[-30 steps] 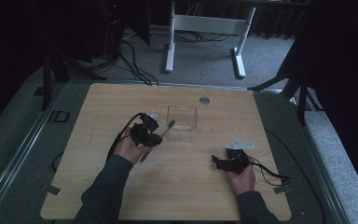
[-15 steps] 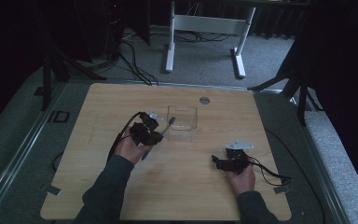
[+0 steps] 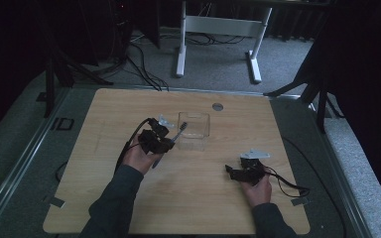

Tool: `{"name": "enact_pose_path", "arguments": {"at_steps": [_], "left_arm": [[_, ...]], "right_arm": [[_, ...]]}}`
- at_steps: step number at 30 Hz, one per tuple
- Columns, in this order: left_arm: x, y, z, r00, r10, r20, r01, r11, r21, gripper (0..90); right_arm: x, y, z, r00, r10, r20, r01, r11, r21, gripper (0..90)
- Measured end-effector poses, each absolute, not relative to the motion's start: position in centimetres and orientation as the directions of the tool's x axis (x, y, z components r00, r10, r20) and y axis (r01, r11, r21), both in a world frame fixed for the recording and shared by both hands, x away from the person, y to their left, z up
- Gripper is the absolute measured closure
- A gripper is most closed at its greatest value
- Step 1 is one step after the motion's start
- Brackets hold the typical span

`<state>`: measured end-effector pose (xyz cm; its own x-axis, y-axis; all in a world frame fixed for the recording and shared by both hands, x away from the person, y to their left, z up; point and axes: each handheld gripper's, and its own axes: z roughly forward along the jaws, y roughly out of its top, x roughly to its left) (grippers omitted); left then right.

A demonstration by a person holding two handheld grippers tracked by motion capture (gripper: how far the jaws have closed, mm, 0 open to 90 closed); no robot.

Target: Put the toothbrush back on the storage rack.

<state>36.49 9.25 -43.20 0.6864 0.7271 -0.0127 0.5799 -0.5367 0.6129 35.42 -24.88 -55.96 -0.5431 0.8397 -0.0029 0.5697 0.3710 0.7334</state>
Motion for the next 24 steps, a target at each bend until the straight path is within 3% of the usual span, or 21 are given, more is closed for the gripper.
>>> {"name": "enact_pose_path", "arguments": {"at_steps": [24], "left_arm": [[36.53, 9.49, -42.68, 0.655, 0.755, -0.024, 0.570, -0.473, 0.672, 78.1]], "right_arm": [[35.42, -24.88, -55.96, -0.543, 0.840, -0.003, 0.570, 0.371, 0.733, 25.0]]}}
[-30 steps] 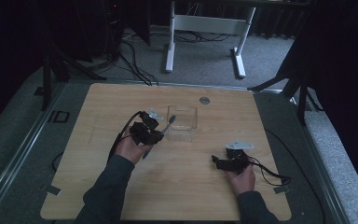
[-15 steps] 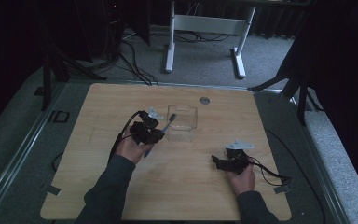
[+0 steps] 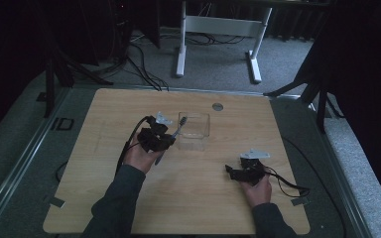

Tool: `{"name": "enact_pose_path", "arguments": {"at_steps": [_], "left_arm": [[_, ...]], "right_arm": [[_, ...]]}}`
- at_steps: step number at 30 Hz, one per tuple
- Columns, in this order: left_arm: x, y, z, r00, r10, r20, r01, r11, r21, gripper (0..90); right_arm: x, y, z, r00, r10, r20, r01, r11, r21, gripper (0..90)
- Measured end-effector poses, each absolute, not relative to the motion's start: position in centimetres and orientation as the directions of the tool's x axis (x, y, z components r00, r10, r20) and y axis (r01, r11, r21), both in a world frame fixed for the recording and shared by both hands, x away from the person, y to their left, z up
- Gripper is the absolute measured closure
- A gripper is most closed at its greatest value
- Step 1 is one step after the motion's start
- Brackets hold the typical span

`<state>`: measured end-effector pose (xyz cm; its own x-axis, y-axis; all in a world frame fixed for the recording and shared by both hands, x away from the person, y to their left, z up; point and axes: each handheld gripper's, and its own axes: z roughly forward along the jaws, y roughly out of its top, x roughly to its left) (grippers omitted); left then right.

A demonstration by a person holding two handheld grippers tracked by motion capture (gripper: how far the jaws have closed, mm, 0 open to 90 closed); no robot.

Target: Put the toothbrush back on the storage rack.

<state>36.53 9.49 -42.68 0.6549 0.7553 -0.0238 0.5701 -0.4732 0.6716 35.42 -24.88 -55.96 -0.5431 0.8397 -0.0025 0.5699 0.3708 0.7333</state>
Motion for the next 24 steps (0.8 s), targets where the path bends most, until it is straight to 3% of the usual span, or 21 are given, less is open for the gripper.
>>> {"name": "enact_pose_path", "arguments": {"at_steps": [24], "left_arm": [[36.44, 9.73, -42.28, 0.625, 0.779, -0.045, 0.550, -0.399, 0.734, 78.1]], "right_arm": [[35.42, -24.87, -55.96, -0.543, 0.840, -0.002, 0.570, 0.371, 0.733, 25.0]]}}
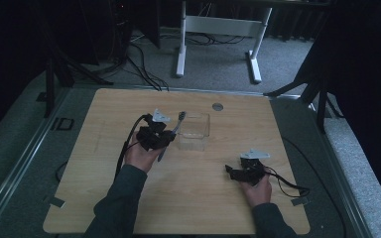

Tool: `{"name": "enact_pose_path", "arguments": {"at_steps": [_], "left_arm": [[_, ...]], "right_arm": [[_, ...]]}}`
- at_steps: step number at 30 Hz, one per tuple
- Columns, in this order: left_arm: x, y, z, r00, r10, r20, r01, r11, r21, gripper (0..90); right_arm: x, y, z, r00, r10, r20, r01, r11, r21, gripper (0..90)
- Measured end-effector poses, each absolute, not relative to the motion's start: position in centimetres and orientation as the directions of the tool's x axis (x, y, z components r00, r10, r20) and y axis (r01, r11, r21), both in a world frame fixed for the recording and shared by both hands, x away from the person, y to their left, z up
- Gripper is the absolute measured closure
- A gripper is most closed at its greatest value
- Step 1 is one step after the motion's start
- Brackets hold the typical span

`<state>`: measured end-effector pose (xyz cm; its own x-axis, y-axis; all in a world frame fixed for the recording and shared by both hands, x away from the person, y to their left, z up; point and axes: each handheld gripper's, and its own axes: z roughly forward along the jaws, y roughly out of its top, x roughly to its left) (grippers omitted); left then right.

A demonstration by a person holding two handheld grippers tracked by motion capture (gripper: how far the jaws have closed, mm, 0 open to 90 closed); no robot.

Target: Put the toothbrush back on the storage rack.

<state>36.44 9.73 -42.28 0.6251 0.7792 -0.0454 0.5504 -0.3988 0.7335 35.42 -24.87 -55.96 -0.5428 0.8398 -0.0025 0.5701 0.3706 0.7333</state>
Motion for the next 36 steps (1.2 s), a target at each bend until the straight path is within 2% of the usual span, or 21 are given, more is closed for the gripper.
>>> {"name": "enact_pose_path", "arguments": {"at_steps": [36], "left_arm": [[36.10, 9.13, -42.36, 0.627, 0.776, -0.072, 0.496, -0.327, 0.804, 78.1]], "right_arm": [[35.44, -24.86, -55.96, -0.543, 0.840, -0.002, 0.570, 0.370, 0.733, 25.0]]}}
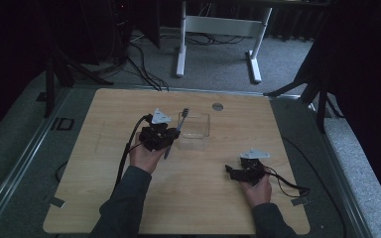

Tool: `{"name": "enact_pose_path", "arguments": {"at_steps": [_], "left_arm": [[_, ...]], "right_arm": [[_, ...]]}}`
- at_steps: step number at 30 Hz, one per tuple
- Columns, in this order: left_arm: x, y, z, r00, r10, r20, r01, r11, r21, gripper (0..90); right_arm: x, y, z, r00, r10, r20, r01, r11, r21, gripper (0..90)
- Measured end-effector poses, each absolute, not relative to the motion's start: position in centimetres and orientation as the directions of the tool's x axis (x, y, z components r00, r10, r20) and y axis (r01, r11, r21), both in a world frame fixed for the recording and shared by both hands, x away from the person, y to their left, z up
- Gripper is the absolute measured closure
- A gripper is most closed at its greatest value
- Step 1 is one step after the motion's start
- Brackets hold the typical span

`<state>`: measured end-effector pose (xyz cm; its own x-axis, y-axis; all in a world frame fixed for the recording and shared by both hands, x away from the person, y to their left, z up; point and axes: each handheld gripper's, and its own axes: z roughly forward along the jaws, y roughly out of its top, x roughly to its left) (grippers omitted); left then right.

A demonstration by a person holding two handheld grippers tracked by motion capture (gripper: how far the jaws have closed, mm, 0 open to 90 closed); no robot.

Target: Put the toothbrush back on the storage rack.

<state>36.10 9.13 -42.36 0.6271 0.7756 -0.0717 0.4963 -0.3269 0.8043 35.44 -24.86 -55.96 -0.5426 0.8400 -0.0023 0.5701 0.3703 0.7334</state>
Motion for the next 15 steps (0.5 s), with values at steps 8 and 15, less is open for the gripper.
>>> {"name": "enact_pose_path", "arguments": {"at_steps": [8, 15], "left_arm": [[36.11, 8.95, -42.23, 0.627, 0.775, -0.083, 0.483, -0.302, 0.822, 78.2], [36.31, 8.86, -42.33, 0.614, 0.784, -0.096, 0.483, -0.276, 0.831, 78.2]], "right_arm": [[35.43, -24.85, -55.96, -0.542, 0.840, -0.001, 0.571, 0.369, 0.733, 24.9], [35.44, -24.86, -55.96, -0.543, 0.840, -0.002, 0.570, 0.370, 0.733, 24.9]]}}
